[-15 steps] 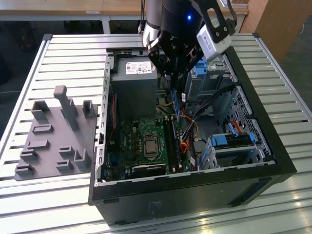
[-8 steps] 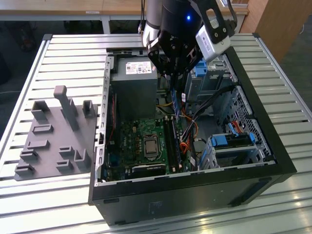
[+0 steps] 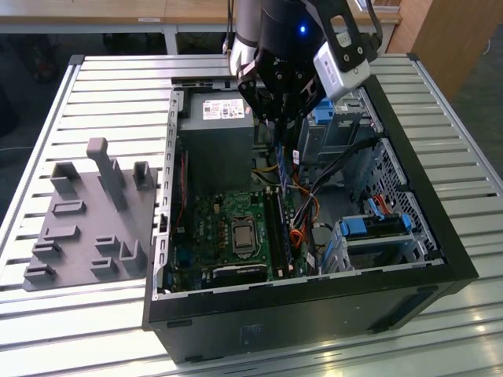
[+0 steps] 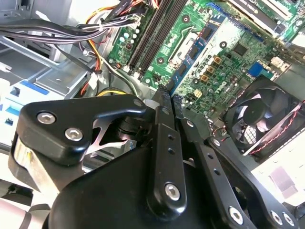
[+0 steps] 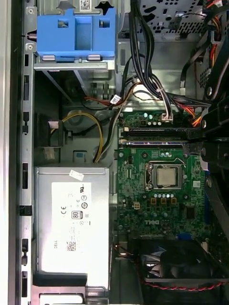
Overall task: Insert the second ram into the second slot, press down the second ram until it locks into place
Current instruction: 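Press down the second ram until it locks into place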
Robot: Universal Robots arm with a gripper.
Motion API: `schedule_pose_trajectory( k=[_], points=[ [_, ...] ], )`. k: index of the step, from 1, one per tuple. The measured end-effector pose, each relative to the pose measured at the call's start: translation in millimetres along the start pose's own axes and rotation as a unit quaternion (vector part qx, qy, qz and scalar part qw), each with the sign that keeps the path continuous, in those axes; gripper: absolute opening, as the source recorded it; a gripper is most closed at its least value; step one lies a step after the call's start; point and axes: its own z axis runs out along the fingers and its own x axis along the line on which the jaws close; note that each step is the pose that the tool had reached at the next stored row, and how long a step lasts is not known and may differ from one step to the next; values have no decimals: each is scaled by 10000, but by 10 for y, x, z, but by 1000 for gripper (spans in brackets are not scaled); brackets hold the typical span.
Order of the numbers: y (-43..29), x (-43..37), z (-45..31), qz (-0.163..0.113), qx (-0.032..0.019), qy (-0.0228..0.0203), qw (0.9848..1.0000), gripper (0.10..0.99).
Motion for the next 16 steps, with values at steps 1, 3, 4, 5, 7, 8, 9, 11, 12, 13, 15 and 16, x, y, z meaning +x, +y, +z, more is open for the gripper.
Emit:
schedule_pose_trajectory(
  k=[1, 3, 4, 5, 7, 8, 9, 11, 12, 13, 15, 16],
  points=[
    [0, 0, 1, 20, 0, -1, 10000, 137],
    [0, 0, 2, 71, 2, -2, 10000, 137],
    [0, 0, 3, 98, 3, -3, 10000, 137],
    [1, 0, 5, 133, 5, -3, 9999, 137],
    [1, 0, 9, 172, 7, -4, 9999, 137],
    [0, 0, 14, 174, 6, -5, 9998, 137],
    [0, 0, 23, 175, 6, -5, 9998, 137],
    [-1, 0, 50, 166, 6, -4, 9999, 137],
    [-1, 1, 67, 154, 6, -4, 9999, 137],
    [-2, 1, 84, 142, 6, -4, 9999, 137],
    [-2, 2, 108, 134, 6, 2, 9999, 137],
    [-3, 2, 116, 133, 6, 4, 9999, 137]
  ],
)
